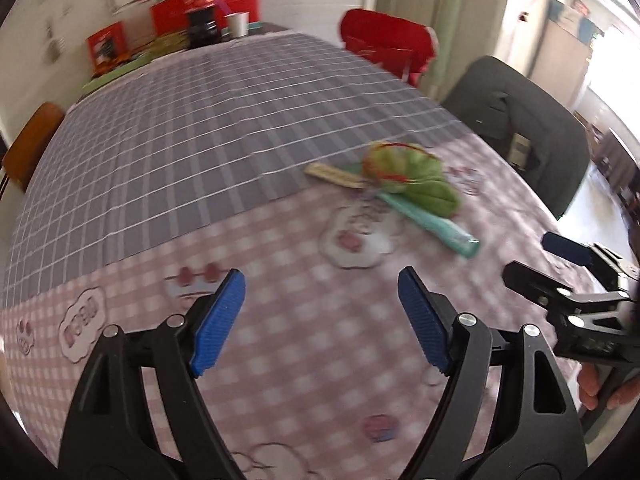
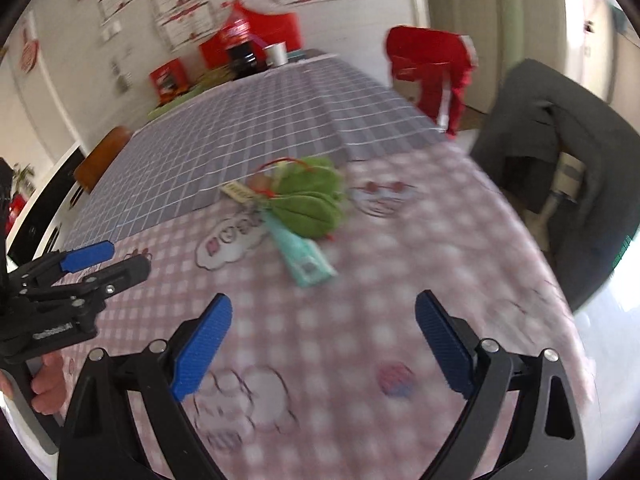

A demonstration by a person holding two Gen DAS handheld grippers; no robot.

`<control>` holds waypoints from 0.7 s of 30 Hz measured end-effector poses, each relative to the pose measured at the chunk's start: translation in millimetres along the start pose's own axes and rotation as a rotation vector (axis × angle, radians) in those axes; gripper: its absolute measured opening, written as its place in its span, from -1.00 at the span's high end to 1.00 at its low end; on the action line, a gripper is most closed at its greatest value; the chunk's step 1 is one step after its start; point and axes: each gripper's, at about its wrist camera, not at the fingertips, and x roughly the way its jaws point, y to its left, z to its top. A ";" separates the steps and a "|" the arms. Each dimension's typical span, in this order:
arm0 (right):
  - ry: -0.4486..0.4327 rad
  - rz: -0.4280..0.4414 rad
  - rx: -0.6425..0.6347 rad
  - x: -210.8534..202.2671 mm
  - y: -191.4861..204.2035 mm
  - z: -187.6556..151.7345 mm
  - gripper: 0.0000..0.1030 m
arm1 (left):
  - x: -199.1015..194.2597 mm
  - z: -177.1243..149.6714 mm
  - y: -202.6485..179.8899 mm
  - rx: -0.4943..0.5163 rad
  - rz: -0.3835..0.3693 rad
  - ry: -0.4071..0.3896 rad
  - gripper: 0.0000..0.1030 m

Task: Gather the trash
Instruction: 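Move both open tools back to the green leaf toy and toothpaste box, then grasp the teal toothpaste box with the right tool while the left tool grasps the green leaf toy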

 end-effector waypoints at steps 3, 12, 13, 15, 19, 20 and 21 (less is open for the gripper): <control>0.050 -0.012 0.034 29.6 4.0 5.3 -0.77 | 4.5 -1.7 19.3 -0.027 0.009 0.010 -0.51; 0.023 -0.139 -0.091 71.3 32.9 18.4 -0.04 | 18.6 -5.9 49.0 -0.079 0.011 0.042 -0.51; 0.012 -0.142 -0.114 71.2 35.8 18.5 0.38 | 19.5 -6.1 50.0 -0.080 0.012 0.046 -0.51; 0.016 -0.076 -0.133 69.4 37.3 17.4 0.56 | 19.6 -6.5 50.5 -0.084 0.010 0.049 -0.51; -0.002 -0.010 -0.142 54.8 40.5 10.7 0.98 | 18.8 -8.0 51.5 -0.089 0.013 0.049 -0.51; 0.005 0.016 -0.129 51.4 40.0 8.8 0.98 | 18.4 -8.4 51.8 -0.092 0.015 0.049 -0.51; 0.006 0.044 -0.115 45.1 38.9 4.9 0.98 | 18.3 -8.2 51.8 -0.094 0.015 0.049 -0.51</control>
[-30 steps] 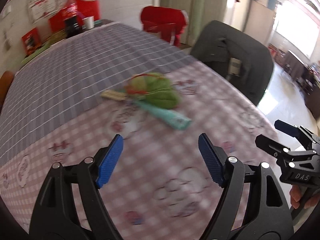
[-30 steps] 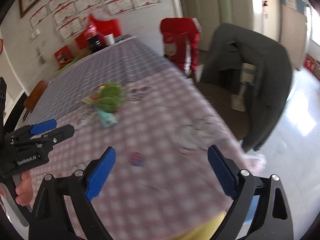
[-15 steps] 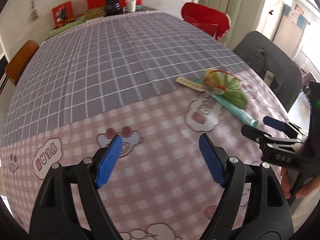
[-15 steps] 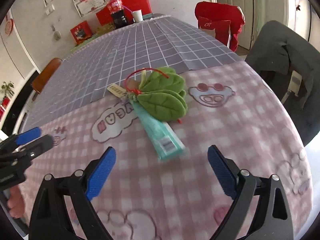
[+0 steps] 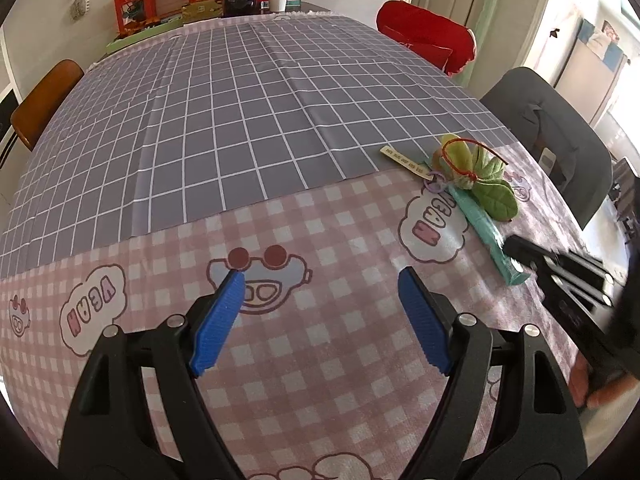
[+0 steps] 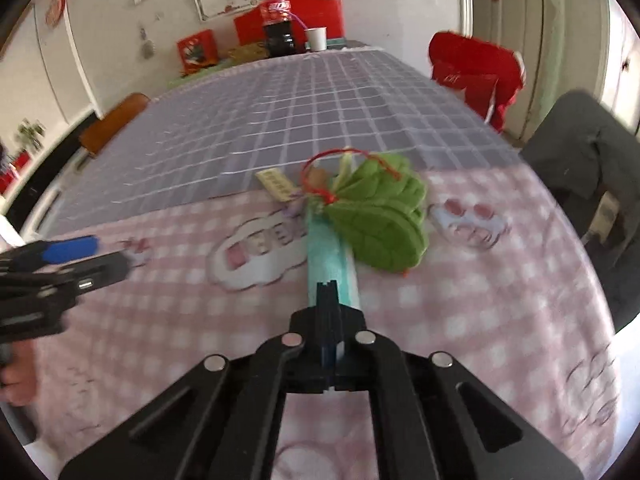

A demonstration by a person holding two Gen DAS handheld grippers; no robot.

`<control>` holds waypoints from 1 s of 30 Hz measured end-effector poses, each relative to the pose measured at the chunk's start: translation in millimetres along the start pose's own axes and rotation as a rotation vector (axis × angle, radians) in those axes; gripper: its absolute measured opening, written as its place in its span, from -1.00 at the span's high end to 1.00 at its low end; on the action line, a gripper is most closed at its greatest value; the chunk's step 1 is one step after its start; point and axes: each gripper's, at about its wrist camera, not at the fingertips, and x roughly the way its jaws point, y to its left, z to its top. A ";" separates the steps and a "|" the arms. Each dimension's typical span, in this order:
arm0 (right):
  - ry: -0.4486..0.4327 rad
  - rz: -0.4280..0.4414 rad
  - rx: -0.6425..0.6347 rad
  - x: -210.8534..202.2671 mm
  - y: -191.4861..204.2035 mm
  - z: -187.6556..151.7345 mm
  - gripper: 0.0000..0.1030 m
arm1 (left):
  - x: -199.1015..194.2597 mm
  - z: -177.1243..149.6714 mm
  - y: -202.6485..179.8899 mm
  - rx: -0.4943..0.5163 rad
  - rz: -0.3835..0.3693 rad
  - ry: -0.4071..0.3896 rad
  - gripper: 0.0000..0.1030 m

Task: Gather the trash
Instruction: 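Grasp the teal toothpaste box with the right tool while the left tool grasps the green leaf toy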

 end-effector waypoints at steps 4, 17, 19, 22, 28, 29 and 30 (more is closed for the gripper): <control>-0.012 -0.016 -0.046 -17.9 7.1 -11.5 0.98 | -1.6 -0.4 -6.5 0.006 -0.006 -0.002 -0.51; 0.035 -0.099 -0.094 13.1 13.8 1.8 0.25 | -0.8 -0.9 -4.0 -0.009 -0.013 -0.003 -0.51; 0.035 -0.082 -0.095 19.4 15.1 4.0 0.41 | -0.6 -1.7 0.3 -0.013 -0.014 -0.002 -0.51; 0.044 -0.043 -0.039 20.9 5.6 4.6 0.47 | 0.9 -2.2 5.4 -0.022 0.002 0.001 -0.51; 0.027 0.004 -0.009 5.7 -1.9 -18.5 0.49 | 4.1 -4.7 3.5 -0.015 0.013 0.009 -0.51; 0.028 0.019 0.010 -0.4 -3.7 -20.9 0.49 | 4.0 -4.8 2.3 -0.010 0.014 0.008 -0.51; 0.024 0.033 0.035 -7.1 -8.5 -25.0 0.49 | 4.0 -4.8 0.7 -0.007 0.011 0.007 -0.51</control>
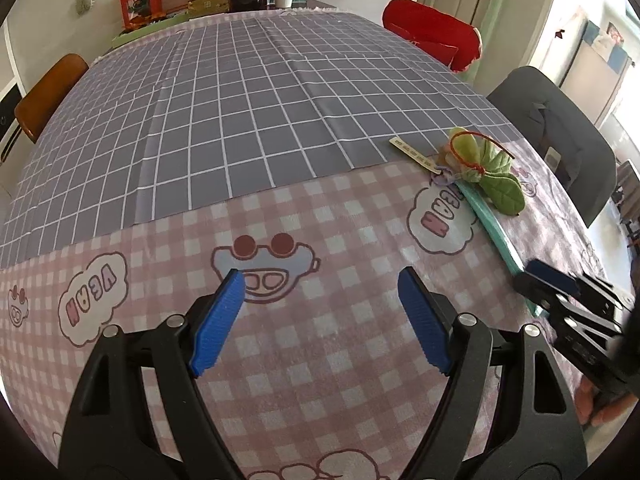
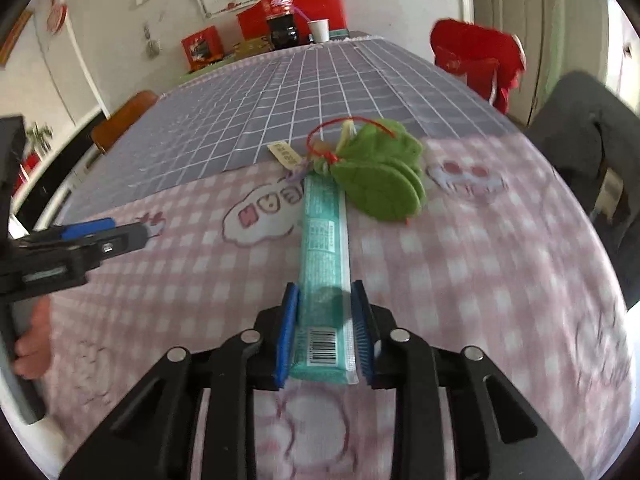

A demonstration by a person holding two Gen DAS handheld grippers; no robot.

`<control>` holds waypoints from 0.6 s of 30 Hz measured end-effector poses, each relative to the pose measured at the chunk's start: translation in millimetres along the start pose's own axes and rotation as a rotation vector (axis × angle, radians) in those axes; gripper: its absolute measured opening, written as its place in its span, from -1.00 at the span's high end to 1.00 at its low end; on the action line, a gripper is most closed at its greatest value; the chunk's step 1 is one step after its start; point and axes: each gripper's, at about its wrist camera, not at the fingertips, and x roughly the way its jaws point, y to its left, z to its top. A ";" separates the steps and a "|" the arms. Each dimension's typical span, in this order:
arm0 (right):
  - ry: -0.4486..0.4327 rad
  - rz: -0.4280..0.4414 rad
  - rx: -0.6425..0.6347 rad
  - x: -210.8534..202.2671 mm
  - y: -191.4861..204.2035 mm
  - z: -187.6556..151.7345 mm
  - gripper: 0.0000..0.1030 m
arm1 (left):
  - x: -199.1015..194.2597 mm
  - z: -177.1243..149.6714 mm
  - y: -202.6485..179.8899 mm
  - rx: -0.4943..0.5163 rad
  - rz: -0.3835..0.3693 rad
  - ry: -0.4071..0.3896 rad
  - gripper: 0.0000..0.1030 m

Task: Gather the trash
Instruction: 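Grasp the teal toothpaste box with the right tool while the left tool grasps the green leaf toy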

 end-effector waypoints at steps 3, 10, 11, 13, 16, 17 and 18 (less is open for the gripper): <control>-0.042 0.003 0.046 -26.8 -10.9 -11.2 0.49 | -0.1 -0.8 -6.0 0.013 -0.013 -0.002 -0.51; -0.093 -0.035 0.123 -69.6 -39.2 -26.5 0.49 | -1.3 2.9 -36.1 0.067 -0.072 0.031 -0.51; -0.099 -0.026 0.135 -74.0 -44.8 -27.7 0.49 | -2.0 5.3 -42.1 0.082 -0.077 0.036 -0.54; -0.117 -0.040 0.155 -80.9 -53.9 -27.2 0.49 | -1.3 11.9 -52.0 0.112 -0.088 0.038 -0.64; -0.135 -0.056 0.173 -86.3 -68.3 -24.8 0.49 | 5.7 28.8 -75.2 0.168 -0.100 0.034 -0.64; -0.140 -0.062 0.182 -88.3 -73.8 -23.7 0.49 | 10.1 34.9 -83.0 0.179 -0.105 0.038 -0.65; -0.146 -0.064 0.184 -89.2 -77.1 -22.3 0.49 | 15.9 41.3 -91.7 0.193 -0.127 0.042 -0.65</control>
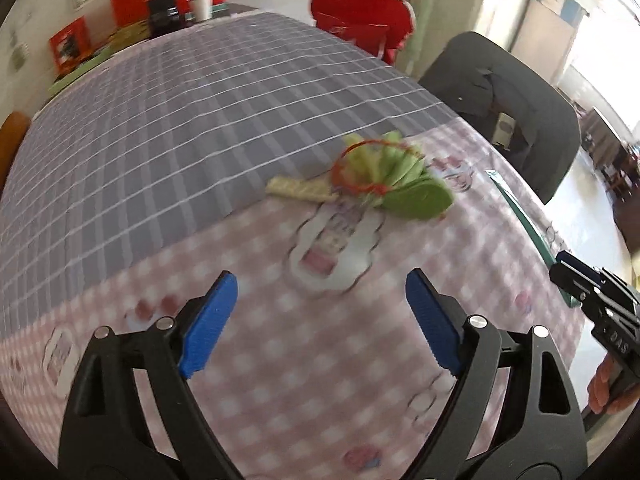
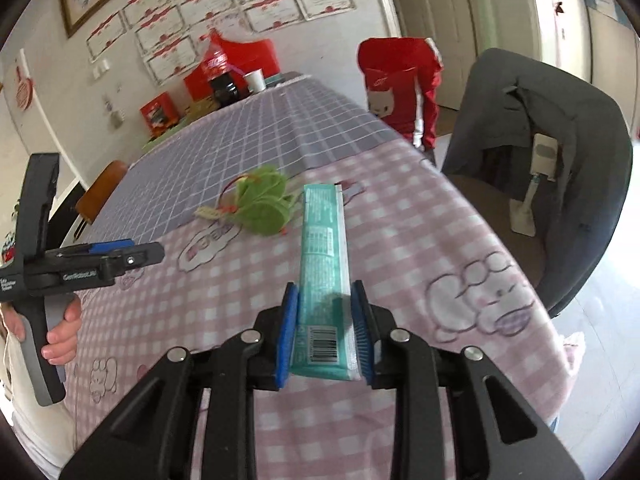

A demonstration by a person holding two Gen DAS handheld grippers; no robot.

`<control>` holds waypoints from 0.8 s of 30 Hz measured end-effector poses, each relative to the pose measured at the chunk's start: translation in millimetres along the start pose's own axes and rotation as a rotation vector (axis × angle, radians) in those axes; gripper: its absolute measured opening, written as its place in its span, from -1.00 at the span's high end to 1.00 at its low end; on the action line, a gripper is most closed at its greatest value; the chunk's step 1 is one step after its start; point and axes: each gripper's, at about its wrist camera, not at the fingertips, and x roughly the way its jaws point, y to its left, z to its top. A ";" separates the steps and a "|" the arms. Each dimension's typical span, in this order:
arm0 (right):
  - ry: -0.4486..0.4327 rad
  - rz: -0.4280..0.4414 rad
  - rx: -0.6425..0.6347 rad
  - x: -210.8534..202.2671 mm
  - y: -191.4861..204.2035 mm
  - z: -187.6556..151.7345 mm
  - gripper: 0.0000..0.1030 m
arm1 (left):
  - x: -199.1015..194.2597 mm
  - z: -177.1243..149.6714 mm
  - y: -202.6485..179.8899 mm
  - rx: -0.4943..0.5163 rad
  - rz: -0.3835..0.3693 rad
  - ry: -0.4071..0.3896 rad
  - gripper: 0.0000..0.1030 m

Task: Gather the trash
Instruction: 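Grasp the teal toothpaste box with the right tool while the left tool grasps the green leaf toy, then carry the leaf toy and toothpaste box over the blue wastebasket and open both tools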

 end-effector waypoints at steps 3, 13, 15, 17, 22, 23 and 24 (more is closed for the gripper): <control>-0.014 -0.008 0.010 -0.6 -8.5 4.9 0.49 | 21.3 19.6 -14.5 0.037 -0.044 -0.013 -0.65; -0.038 -0.069 0.036 -11.3 -43.2 23.3 0.49 | 88.6 61.7 -12.9 -0.006 -0.044 0.012 -0.64; -0.043 -0.080 0.047 -13.3 -49.1 26.8 0.49 | 92.9 63.0 -14.7 -0.009 -0.033 0.006 -0.18; -0.050 -0.085 0.054 -16.6 -53.9 28.3 0.49 | 91.9 61.3 -16.7 -0.011 0.040 -0.018 0.41; -0.063 -0.095 0.075 -26.0 -59.8 23.6 0.49 | 78.5 58.1 -19.5 -0.041 0.034 -0.044 0.71; -0.065 -0.099 0.079 -28.5 -61.0 22.2 0.49 | 74.2 56.6 -19.8 -0.043 0.031 -0.051 0.72; -0.070 -0.101 0.086 -32.5 -62.7 20.6 0.49 | 68.5 55.1 -20.7 -0.044 0.018 -0.057 0.72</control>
